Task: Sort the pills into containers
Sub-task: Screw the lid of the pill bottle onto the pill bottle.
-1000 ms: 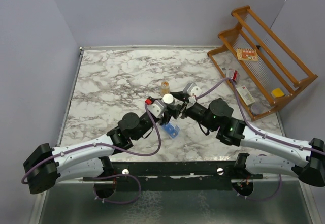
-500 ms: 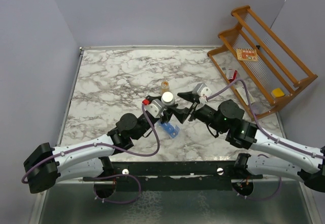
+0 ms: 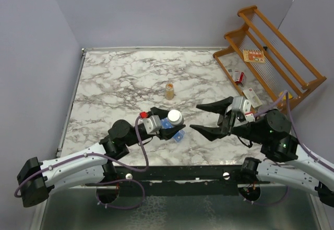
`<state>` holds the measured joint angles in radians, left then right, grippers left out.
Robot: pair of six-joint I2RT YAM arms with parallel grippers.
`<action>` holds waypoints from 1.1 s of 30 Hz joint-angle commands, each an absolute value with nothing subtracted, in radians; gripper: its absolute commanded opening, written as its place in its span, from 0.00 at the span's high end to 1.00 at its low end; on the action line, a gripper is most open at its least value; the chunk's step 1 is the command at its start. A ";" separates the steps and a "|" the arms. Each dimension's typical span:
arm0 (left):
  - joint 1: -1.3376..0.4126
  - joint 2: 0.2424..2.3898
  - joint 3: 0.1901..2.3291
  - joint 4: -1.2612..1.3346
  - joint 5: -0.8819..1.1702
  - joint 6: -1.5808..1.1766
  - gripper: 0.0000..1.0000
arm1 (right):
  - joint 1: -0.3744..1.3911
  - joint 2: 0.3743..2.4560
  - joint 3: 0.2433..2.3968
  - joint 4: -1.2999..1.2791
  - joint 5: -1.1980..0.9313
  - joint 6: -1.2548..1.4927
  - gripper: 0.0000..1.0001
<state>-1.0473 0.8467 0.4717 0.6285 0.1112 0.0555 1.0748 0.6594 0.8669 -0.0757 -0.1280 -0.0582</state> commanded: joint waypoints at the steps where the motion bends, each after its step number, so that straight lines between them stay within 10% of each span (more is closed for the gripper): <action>1: -1.047 0.763 0.439 0.603 0.494 0.002 1.00 | 1.084 0.625 0.865 -0.156 -0.361 -0.078 0.35; 33: -1.049 0.862 0.511 0.603 0.778 -0.034 1.00 | 1.084 0.767 0.843 -0.063 -0.667 -0.036 0.49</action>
<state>-1.0473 0.8680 0.4805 0.5888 0.7555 -0.0357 1.0790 0.7715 0.8570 -0.0956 -0.6411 -0.0536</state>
